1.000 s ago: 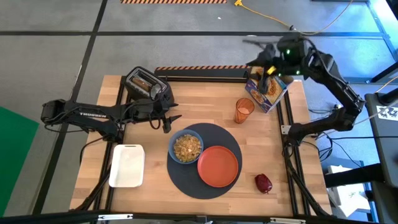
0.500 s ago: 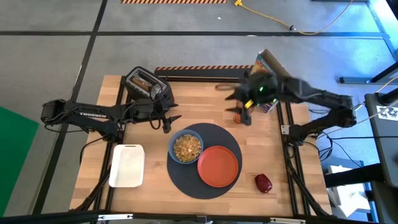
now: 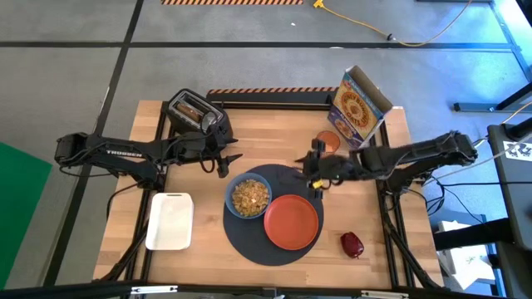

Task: Arrange a breakfast setting
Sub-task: Put the toasted bread on the orange plate

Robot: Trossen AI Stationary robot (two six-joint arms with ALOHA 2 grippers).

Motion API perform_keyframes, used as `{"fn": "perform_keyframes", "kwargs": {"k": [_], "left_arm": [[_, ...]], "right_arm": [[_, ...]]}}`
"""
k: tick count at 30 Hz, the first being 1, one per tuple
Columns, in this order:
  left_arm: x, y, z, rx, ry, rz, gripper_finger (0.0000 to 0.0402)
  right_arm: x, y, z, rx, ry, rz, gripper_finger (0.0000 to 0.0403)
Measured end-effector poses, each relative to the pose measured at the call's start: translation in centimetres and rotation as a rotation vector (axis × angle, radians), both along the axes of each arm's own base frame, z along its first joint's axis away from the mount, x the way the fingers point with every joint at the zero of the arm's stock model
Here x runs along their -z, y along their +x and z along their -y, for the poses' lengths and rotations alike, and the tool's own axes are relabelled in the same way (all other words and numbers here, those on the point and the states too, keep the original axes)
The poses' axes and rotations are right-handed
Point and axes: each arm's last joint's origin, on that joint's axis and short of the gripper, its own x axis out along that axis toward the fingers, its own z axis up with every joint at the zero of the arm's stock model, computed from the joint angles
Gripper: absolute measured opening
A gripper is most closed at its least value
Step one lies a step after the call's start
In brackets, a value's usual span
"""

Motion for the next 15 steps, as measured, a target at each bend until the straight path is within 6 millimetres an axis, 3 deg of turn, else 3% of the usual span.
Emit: {"fn": "perform_keyframes", "kwargs": {"k": [5,9,15], "left_arm": [[0.0,0.0,0.0,0.000,0.000,0.000,0.0262],[0.0,0.0,0.0,0.002,0.005,-0.002,0.0262],[0.0,0.0,0.0,0.004,0.011,-0.004,0.0262]], "right_arm": [[3.4,0.2,-1.2,-0.038,0.021,0.066,0.0199],[6.2,-0.1,-1.0,-0.018,0.037,0.094,0.0199],[8.7,-0.6,-0.7,0.028,0.027,0.162,0.0199]]}}
